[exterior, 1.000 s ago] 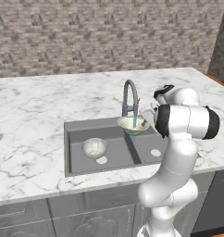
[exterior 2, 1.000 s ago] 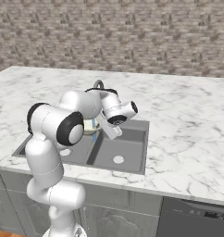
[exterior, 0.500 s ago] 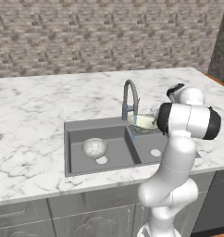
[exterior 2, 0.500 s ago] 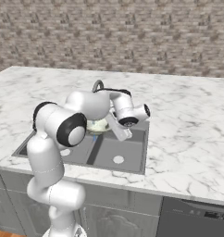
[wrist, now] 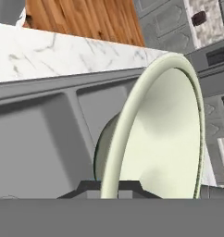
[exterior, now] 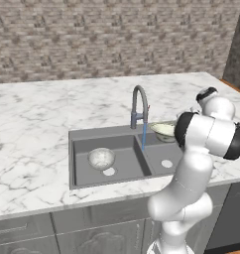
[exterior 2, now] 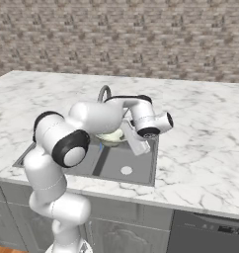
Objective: Rinse each bowl for a few seconds and place them down in the sink or on the counter.
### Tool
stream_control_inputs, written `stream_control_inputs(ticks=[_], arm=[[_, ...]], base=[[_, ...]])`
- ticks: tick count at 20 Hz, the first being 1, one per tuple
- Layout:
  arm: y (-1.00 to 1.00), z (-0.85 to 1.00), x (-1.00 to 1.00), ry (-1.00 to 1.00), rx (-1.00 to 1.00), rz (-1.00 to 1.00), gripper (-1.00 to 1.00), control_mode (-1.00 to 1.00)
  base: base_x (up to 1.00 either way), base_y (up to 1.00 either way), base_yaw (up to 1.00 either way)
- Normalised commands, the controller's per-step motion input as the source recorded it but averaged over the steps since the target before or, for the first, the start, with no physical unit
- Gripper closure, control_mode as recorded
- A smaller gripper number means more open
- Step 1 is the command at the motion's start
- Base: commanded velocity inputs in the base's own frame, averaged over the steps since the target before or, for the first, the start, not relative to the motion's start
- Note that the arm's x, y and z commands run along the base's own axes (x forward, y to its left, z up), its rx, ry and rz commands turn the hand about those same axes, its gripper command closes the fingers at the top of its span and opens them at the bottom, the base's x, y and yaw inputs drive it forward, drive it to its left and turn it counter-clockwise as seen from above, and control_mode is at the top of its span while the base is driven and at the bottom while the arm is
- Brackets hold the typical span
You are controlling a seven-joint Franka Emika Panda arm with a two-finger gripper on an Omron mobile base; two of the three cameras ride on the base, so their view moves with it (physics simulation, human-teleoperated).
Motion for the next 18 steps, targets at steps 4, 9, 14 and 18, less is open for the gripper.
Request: stream_control_inputs(ticks=[4, 9, 14, 18], arm=[[-0.39, 0.02, -0.54, 0.13, -0.02, -0.3, 1.0, -1.0], [-0.44, 0.0, -0.27, 0.13, -0.07, -0.36, 1.0, -1.0], [-0.71, 0.0, -0.03, 0.16, -0.12, -0.24, 1.0, -1.0], [-0.78, 0.0, 0.0, 0.14, -0.17, -0.15, 1.0, -1.0]], base=[[0.0, 0.0, 0.0], [0.0, 0.0, 0.0], [0.0, 0.0, 0.0], [0.0, 0.0, 0.0]])
